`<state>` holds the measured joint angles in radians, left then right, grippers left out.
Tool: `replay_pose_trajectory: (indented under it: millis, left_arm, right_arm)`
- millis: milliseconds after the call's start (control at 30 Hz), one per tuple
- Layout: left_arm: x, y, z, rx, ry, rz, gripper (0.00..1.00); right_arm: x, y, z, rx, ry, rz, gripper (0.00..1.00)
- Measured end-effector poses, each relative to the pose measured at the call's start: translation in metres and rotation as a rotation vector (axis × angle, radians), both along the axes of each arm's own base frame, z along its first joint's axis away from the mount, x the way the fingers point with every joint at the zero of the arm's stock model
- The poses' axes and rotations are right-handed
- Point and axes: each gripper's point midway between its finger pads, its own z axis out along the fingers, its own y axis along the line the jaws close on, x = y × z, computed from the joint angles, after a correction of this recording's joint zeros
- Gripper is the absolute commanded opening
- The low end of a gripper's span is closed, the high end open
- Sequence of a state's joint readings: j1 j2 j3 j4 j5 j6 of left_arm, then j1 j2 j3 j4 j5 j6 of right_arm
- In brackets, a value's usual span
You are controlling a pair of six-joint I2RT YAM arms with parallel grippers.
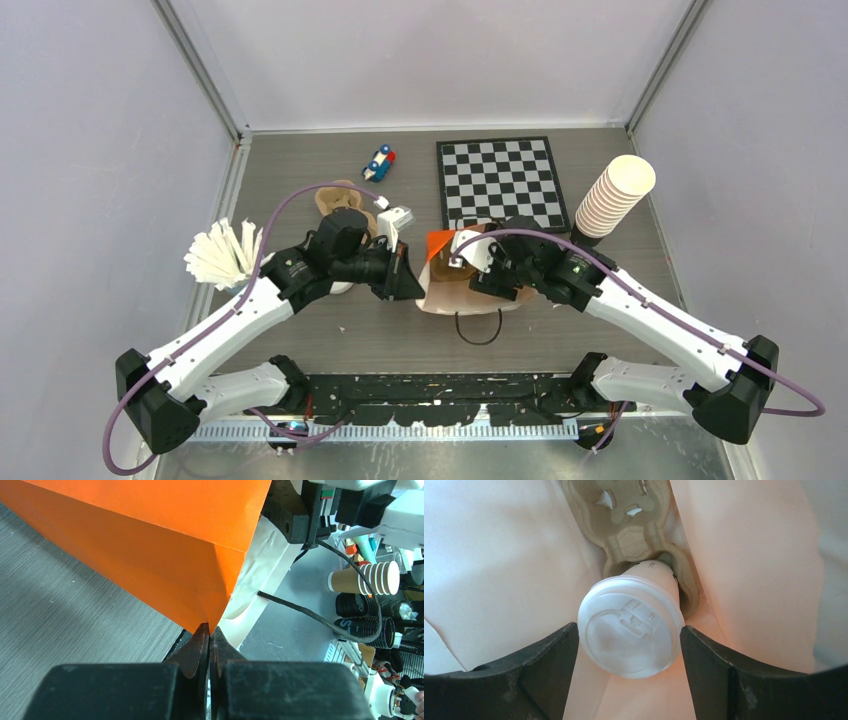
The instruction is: Pack the takeout coffee
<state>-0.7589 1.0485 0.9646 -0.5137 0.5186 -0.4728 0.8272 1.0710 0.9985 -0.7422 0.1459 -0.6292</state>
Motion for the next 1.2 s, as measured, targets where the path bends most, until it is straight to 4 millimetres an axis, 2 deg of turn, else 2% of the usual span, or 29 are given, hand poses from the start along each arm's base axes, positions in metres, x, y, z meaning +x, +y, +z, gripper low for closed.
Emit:
replay_pose_trajectory:
  millis: [433, 867, 1200]
  left_arm:
    - [-0.001, -0.001, 0.001, -0.005, 0.022, 0.012, 0.0]
    - [-0.004, -0.005, 0.013, -0.061, 0.088, 0.048, 0.0]
    - [-0.009, -0.005, 0.026, -0.116, 0.137, 0.084, 0.0]
  right_arm:
    - [-0.012, -0.002, 0.003, 0.032, 0.066, -0.031, 0.74]
    - [-0.029, -0.004, 0.011, 0.075, 0.158, -0.077, 0.72]
    - [-0.039, 0.002, 0.031, 0.138, 0.203, -0.082, 0.71]
